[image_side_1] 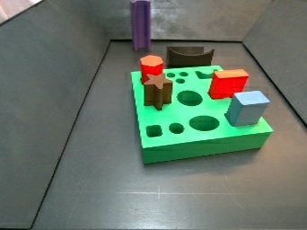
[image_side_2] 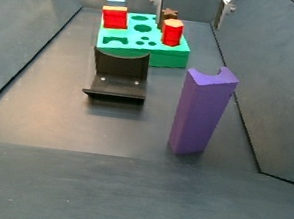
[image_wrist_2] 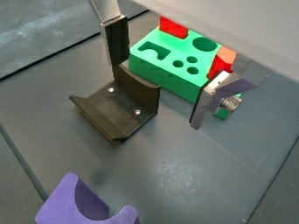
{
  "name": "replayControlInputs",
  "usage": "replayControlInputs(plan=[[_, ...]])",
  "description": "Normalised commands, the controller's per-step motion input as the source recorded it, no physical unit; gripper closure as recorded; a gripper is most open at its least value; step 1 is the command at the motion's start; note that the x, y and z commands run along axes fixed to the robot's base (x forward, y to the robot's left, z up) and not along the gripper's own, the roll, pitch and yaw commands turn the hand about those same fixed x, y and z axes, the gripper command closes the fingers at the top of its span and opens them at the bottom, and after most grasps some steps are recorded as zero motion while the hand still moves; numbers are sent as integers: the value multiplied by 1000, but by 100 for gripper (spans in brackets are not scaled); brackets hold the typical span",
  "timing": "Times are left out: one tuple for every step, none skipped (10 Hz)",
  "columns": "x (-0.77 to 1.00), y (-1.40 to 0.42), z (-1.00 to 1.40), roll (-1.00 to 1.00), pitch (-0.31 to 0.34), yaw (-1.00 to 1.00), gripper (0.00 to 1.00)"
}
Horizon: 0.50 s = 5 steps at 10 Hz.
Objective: Pick up the arch object. Move up. Rotate the arch object. Move to above the board. Insert the arch object.
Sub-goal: Pick up the arch object.
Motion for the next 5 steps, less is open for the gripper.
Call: replayControlInputs(plan=[[0,360,-77,-77,-37,186,0],[-137,557,-111,-36,-119,706,0],[-149,549,-103,-26,-111,723,0],[-149,571,-149,-33,-127,697,0],[-183,609,-180,-36,-120,671,0]])
